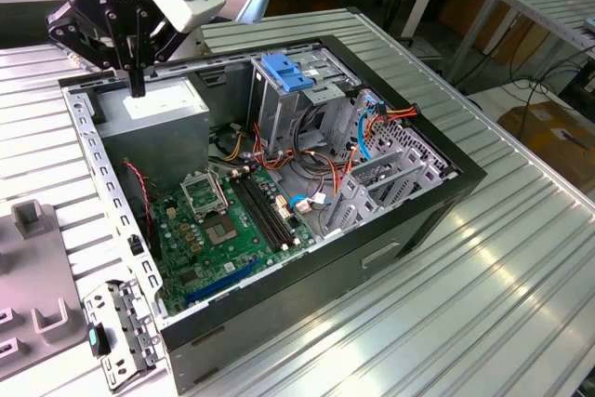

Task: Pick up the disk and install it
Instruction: 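Reach for the disk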

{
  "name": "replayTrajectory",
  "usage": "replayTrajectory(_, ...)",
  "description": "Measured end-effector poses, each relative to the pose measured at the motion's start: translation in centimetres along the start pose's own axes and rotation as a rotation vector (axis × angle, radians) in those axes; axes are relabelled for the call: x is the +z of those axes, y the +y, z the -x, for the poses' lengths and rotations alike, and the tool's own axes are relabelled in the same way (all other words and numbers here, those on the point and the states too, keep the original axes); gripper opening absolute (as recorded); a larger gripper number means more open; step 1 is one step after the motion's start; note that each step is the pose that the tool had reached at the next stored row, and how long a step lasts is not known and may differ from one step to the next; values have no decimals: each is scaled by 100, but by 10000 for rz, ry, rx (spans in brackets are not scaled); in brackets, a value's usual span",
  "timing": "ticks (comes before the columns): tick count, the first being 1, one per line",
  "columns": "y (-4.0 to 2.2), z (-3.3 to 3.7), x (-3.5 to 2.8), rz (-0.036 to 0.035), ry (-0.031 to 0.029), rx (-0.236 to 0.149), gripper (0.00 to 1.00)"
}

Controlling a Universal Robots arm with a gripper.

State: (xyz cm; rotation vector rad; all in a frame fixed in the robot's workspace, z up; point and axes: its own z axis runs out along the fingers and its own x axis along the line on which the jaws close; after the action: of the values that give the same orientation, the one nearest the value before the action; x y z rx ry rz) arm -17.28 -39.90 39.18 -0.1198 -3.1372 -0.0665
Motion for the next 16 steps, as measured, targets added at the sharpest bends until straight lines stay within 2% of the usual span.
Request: replayTrajectory(16, -8, -101, 3, -3, 42, 2, 11)
